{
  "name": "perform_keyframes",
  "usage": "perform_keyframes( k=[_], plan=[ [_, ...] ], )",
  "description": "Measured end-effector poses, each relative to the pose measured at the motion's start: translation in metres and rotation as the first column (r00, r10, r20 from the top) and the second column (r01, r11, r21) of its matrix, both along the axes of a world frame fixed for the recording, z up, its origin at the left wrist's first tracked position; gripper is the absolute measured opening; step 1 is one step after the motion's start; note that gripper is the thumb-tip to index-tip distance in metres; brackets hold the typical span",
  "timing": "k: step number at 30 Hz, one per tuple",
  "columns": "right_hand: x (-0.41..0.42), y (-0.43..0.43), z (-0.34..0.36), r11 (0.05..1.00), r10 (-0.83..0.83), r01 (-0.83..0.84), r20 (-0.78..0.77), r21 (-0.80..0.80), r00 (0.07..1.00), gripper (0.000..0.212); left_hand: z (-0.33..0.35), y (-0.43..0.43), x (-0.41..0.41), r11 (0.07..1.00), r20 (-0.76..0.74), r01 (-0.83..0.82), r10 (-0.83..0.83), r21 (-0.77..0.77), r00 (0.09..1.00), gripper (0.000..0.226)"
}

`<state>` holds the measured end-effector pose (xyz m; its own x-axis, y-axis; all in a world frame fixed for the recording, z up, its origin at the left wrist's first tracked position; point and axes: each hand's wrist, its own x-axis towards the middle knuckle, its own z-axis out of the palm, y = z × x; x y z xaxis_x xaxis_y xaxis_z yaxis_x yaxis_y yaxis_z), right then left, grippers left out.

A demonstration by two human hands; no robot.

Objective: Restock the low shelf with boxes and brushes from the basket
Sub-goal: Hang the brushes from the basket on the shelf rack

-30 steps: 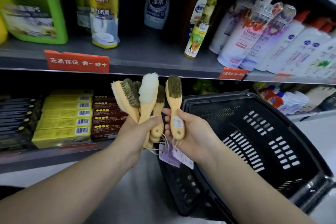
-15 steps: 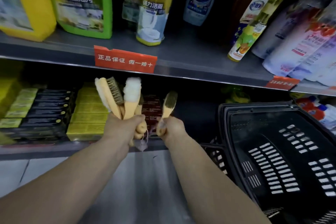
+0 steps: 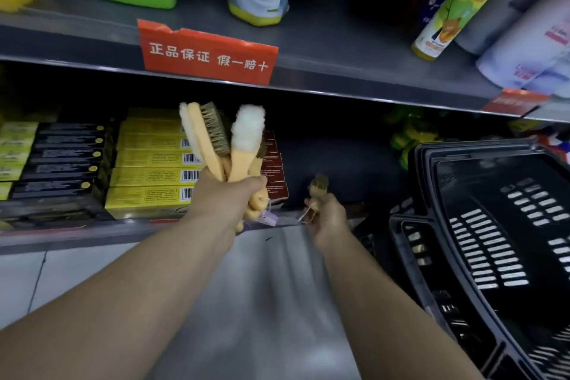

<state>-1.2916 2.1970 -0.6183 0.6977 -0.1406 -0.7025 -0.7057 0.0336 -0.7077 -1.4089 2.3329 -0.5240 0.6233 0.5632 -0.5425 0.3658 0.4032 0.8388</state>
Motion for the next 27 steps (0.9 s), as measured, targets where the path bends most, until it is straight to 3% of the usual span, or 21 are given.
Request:
perform_keyframes(
  k=[2, 4, 7, 10, 18, 21, 22, 24, 27],
  plan=[
    [0.012, -0.001, -0.009, 0.966, 0.176, -0.187, -0.075, -0.177, 0.982, 0.018, -0.003, -0.001, 0.002, 1.0, 0.004, 0.009, -0.009, 0.014, 1.0, 0.027],
    [0.021, 0.002, -0.018, 0.93, 0.251, -0.257, -0.057, -0.262, 0.966, 0.026, -0.004, -0.001, 0.001, 0.999, 0.03, 0.032, -0.033, 0.026, 0.999, 0.031],
    [0.029, 0.008, -0.031, 0.935, 0.311, -0.29, 0.076, -0.202, 0.947, 0.032, -0.004, 0.004, 0.002, 0.996, 0.014, 0.067, -0.068, 0.058, 0.998, 0.036],
    [0.037, 0.019, -0.039, 0.908, 0.391, -0.366, 0.099, -0.201, 0.915, 0.027, -0.007, 0.009, 0.005, 0.997, -0.036, 0.061, -0.059, 0.039, 0.998, 0.038],
    [0.035, 0.031, -0.058, 0.805, 0.494, -0.408, 0.104, -0.431, 0.863, 0.024, -0.012, 0.013, 0.004, 0.994, -0.058, 0.079, -0.075, 0.073, 0.995, 0.039],
    [0.023, 0.028, -0.034, 0.813, 0.441, -0.254, 0.269, -0.525, 0.856, 0.026, -0.014, 0.014, 0.007, 0.997, -0.037, 0.073, -0.072, 0.033, 0.997, 0.029],
    [0.014, 0.028, -0.021, 0.859, 0.406, -0.226, 0.341, -0.459, 0.848, 0.022, -0.014, 0.013, 0.008, 0.997, -0.034, 0.079, -0.078, 0.02, 0.996, 0.024],
    [-0.01, 0.03, 0.006, 0.929, 0.369, -0.337, 0.383, -0.152, 0.846, 0.023, -0.014, 0.011, 0.012, 0.996, -0.017, 0.09, -0.09, -0.017, 0.996, 0.017],
    [-0.046, 0.03, 0.036, 0.792, 0.521, -0.593, 0.346, 0.147, 0.781, 0.033, -0.011, 0.005, 0.016, 0.991, 0.034, 0.118, -0.116, -0.063, 0.993, 0.013]
  ],
)
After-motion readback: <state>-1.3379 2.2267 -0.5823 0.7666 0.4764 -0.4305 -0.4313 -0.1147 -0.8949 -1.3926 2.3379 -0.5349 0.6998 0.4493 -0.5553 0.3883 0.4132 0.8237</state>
